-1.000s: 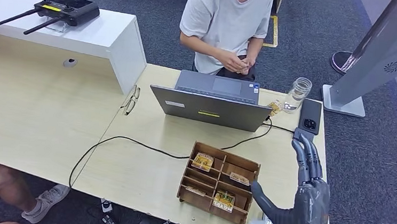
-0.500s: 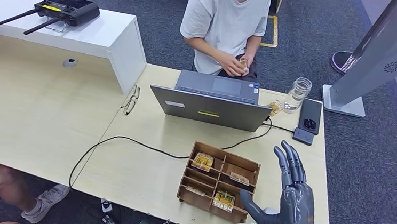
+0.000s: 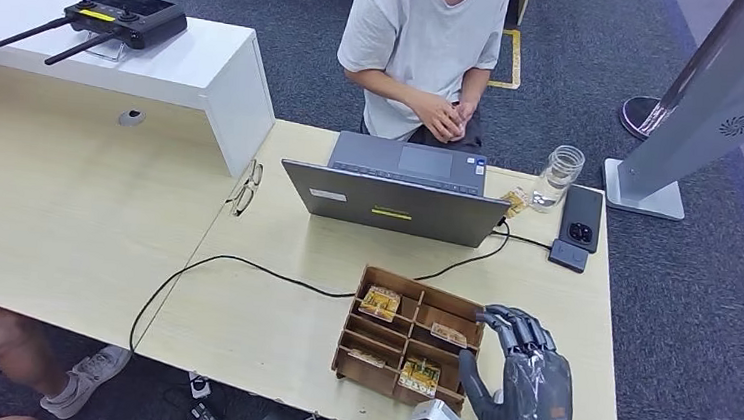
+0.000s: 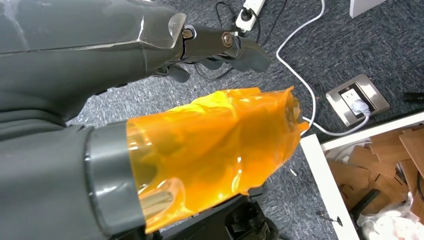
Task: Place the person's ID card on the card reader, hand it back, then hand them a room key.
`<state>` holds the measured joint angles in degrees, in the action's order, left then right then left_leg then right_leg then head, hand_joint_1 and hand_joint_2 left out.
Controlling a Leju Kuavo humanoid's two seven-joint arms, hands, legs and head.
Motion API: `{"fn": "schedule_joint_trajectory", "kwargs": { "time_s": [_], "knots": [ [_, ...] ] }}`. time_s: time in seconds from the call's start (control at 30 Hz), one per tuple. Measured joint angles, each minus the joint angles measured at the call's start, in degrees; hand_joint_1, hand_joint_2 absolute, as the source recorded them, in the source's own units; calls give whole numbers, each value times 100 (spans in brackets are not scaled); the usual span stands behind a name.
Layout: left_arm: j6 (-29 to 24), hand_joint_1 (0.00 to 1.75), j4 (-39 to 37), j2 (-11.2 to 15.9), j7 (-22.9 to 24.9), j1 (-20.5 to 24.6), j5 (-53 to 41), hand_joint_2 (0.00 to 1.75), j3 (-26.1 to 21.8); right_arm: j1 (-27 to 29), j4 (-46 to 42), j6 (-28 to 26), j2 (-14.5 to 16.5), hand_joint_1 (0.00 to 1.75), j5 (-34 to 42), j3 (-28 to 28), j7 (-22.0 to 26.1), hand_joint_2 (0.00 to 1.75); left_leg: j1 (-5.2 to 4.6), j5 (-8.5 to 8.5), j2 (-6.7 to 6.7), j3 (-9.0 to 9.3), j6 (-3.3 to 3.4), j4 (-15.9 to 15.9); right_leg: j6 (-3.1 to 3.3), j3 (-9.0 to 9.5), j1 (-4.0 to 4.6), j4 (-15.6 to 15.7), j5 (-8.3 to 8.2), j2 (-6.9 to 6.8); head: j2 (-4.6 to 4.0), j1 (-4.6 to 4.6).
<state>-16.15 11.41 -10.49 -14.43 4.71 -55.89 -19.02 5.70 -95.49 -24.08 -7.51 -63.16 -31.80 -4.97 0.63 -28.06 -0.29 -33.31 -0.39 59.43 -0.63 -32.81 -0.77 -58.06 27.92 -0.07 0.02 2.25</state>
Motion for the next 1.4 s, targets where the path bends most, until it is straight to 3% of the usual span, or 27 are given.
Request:
{"fn": "schedule_joint_trajectory", "kwargs": {
  "time_s": [0.13,0.33,0.5,0.67,1.4],
  "knots": [
    [-3,0,-1,0,0,0,11,0,0,45,74,-17,-17,77,-21,-19,-115,175,0,0,0,0,0,0,0,0,0,0,0,0,0,0],
    [-10,0,-1,0,0,6,33,0,0,91,277,-112,-87,62,27,-161,-309,175,0,0,0,0,0,0,0,0,0,0,0,0,0,0],
    [-8,0,-1,0,9,26,34,0,1,87,501,-108,-112,65,29,-302,-344,175,0,0,0,0,0,0,0,0,0,0,0,0,0,0],
    [-5,0,0,0,19,48,31,0,3,71,697,-103,-112,52,20,-408,-344,175,0,0,0,0,0,0,0,0,0,0,0,0,0,0],
    [100,0,1,-7,105,85,-107,0,148,-269,1231,88,-51,61,49,-492,-508,175,0,2,0,0,-2,0,1,0,0,-1,-1,0,0,0]
  ]
}}
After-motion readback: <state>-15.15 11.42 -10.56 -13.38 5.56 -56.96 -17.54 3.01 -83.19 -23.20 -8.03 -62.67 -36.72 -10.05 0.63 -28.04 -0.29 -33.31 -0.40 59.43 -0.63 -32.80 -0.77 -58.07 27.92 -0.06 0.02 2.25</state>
